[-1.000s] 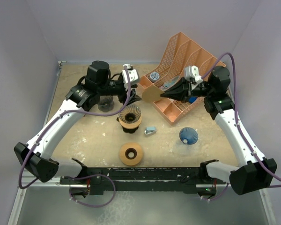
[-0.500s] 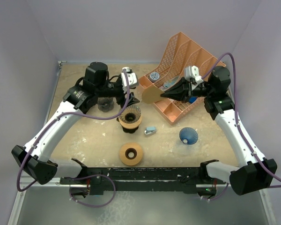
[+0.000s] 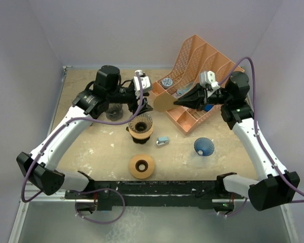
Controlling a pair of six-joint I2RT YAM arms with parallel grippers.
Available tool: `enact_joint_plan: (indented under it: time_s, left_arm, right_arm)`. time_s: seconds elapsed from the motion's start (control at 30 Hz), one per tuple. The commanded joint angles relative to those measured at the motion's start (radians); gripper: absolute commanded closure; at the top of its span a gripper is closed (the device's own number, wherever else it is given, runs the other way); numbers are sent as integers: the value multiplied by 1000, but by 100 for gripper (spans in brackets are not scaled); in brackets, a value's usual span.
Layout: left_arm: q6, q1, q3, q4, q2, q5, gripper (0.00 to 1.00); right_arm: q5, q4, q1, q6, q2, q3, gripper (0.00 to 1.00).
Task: Place the coffee filter in the dripper
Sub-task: Pick up the coffee filter from the coffee filter holder.
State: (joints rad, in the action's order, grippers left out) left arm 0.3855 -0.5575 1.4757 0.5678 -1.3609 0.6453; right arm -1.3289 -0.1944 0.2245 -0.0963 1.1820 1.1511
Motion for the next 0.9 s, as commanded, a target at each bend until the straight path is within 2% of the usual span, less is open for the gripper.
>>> enact_joint_plan:
  time_s: [0.0,0.57,0.87]
  left_arm:
    - [-23,-1,50,-49,9,48,37]
    - [-80,-1,71,-76,-3,102,37]
    - [-165,-1,56,-140,-5,181,37]
  right_arm:
    - [-26,-46,8,13,-14,-4,100]
    - [-20,-70,9,34,-19,-19,100]
    - [-2,-85,9,46,-18,-21,100]
